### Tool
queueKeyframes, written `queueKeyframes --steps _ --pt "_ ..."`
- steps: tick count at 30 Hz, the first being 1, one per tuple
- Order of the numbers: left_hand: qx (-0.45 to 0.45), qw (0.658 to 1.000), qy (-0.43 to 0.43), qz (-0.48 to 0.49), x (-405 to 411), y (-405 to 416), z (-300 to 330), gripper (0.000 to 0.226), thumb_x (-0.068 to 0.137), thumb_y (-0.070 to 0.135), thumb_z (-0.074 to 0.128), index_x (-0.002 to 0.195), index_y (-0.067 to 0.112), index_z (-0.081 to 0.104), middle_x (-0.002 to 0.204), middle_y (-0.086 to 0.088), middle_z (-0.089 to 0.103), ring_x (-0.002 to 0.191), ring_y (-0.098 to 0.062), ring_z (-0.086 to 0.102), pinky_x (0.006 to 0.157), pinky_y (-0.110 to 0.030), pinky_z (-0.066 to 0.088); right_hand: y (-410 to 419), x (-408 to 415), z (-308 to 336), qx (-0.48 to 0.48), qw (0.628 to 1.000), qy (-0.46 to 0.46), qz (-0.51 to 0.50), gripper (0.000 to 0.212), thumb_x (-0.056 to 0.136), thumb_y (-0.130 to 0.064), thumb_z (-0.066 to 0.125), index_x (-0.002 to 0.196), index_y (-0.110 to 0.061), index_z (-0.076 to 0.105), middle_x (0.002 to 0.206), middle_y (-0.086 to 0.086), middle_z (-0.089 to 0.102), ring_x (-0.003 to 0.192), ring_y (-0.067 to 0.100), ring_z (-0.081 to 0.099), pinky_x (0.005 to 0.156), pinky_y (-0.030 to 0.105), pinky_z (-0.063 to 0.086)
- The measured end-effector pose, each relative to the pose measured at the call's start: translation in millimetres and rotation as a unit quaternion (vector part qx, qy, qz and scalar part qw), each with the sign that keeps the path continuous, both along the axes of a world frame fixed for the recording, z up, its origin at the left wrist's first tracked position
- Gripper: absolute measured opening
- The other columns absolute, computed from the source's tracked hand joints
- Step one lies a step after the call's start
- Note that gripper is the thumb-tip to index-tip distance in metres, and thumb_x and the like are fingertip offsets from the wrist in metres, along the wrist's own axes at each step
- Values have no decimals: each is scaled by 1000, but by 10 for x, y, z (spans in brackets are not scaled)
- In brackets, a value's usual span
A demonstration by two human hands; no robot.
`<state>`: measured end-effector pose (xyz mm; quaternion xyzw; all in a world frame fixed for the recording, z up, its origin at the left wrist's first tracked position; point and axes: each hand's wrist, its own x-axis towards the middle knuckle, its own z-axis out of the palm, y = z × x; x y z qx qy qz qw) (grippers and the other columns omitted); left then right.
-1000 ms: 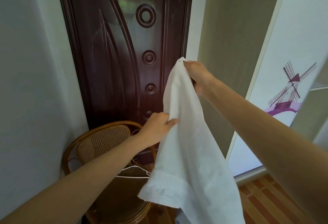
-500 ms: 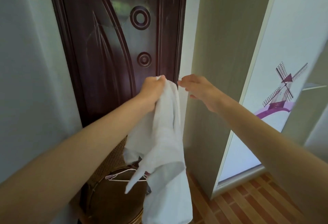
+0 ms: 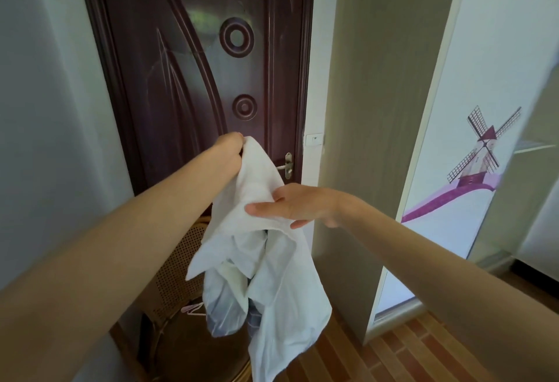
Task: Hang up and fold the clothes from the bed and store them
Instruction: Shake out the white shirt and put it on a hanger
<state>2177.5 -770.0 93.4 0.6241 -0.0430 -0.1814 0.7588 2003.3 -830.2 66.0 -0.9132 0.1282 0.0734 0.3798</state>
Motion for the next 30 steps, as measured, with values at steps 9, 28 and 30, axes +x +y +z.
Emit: queueKeyframes --steps 9,28,30 --pt "-8 998 -31 -55 -73 295 -1 17 96 6 49 105 2 63 77 -9 61 64 -18 58 47 -24 53 -72 231 49 53 980 -175 -81 12 92 -13 64 95 -1 68 80 2 63 71 14 61 57 18 46" --pt "513 630 -582 -32 -812 583 -563 95 88 17 61 155 27 -7 140 -3 43 99 -28 64 74 -38 51 -283 564 231 185 942 -167 -227 38 87 -22 72 117 0 63 100 13 71 87 26 70 74 33 57" --pt "534 541 -649 35 -832 556 -547 78 92 14 55 154 25 10 122 -3 54 83 -26 67 60 -33 44 -312 528 231 179 942 -169 -227 34 84 -24 76 107 -2 65 91 11 72 78 23 70 68 30 57"
